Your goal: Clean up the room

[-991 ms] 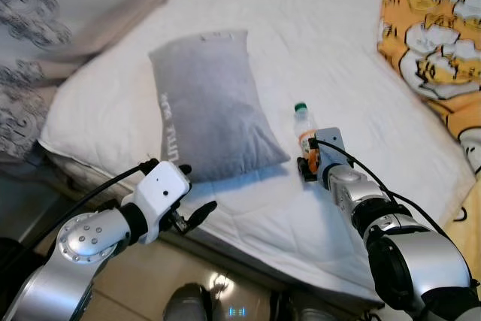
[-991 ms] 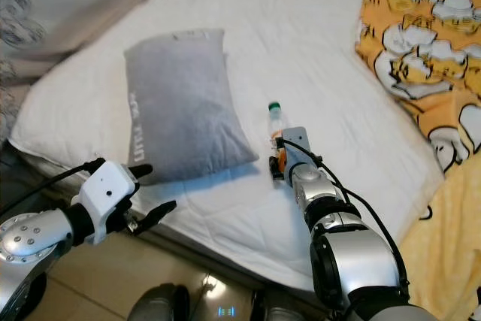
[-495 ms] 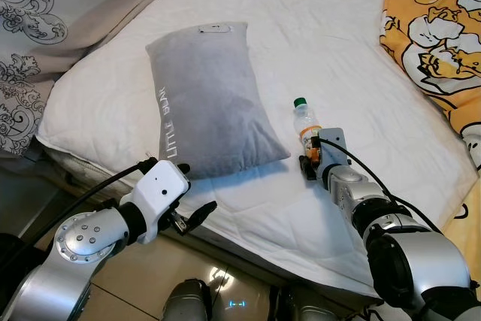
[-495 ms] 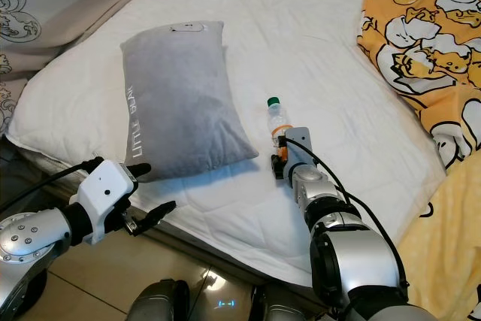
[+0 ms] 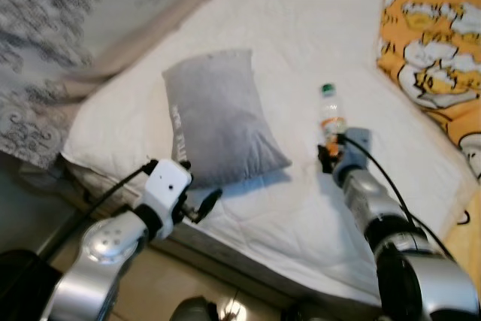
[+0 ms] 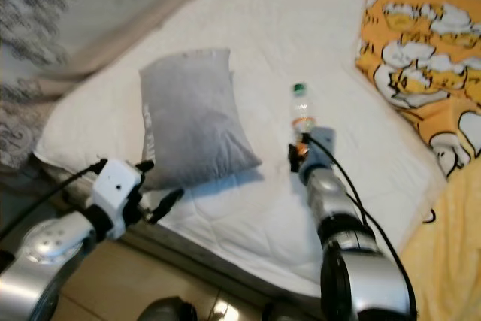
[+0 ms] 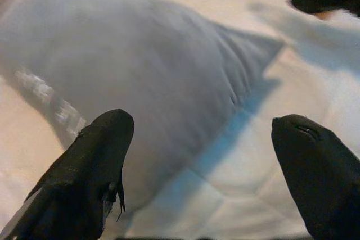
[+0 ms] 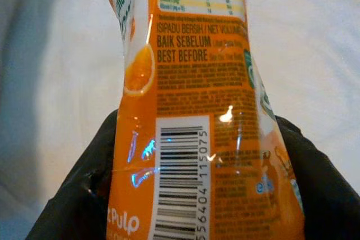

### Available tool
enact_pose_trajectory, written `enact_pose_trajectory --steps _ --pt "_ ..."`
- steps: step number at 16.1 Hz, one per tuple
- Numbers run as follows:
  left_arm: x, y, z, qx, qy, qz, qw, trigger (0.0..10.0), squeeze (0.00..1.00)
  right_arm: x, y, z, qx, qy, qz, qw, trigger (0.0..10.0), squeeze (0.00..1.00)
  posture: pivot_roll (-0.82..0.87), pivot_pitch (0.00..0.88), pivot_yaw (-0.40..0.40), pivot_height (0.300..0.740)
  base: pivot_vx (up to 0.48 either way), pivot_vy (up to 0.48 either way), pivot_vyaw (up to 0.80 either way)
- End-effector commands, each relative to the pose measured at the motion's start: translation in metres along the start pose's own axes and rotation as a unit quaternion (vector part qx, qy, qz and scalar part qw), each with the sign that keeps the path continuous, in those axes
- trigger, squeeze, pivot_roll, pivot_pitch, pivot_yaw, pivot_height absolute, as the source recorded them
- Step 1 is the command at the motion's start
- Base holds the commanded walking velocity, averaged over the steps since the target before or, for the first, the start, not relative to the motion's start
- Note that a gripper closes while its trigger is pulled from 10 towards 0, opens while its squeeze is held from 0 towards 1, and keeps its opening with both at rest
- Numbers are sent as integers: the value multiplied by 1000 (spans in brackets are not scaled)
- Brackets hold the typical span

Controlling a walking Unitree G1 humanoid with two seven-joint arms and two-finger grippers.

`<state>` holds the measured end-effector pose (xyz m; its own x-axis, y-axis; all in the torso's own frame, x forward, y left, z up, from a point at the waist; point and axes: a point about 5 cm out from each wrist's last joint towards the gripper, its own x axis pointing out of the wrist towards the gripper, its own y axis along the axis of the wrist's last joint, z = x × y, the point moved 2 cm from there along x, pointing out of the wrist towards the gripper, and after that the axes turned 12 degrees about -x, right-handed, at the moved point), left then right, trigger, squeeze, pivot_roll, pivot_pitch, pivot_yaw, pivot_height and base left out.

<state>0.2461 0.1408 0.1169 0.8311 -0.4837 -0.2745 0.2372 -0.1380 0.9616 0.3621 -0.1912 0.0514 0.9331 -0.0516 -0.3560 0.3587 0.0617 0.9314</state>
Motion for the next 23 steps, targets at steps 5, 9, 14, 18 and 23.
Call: enact_pose_trajectory --steps 5,9,14,18,23 --pt "3 3 -21 -9 148 51 988 10000 0 -55 58 -9 -35 18 185 982 10000 0 62 0 46 740 0 0 320" --pt "1 14 -30 -2 195 80 977 10000 0 -88 70 -32 -20 68 207 976 10000 0 94 0 -5 740 0 0 800" --pt "-10 17 -34 -7 225 88 970 10000 0 -97 67 -49 -12 101 180 978 10000 0 121 0 -7 740 0 0 800" --pt "-8 18 -37 10 236 85 968 10000 0 -100 64 -55 13 114 160 980 10000 0 133 0 4 740 0 0 800" --pt "-4 18 -40 14 240 80 967 10000 0 -97 55 -45 11 94 131 987 10000 0 123 0 31 740 0 0 800"
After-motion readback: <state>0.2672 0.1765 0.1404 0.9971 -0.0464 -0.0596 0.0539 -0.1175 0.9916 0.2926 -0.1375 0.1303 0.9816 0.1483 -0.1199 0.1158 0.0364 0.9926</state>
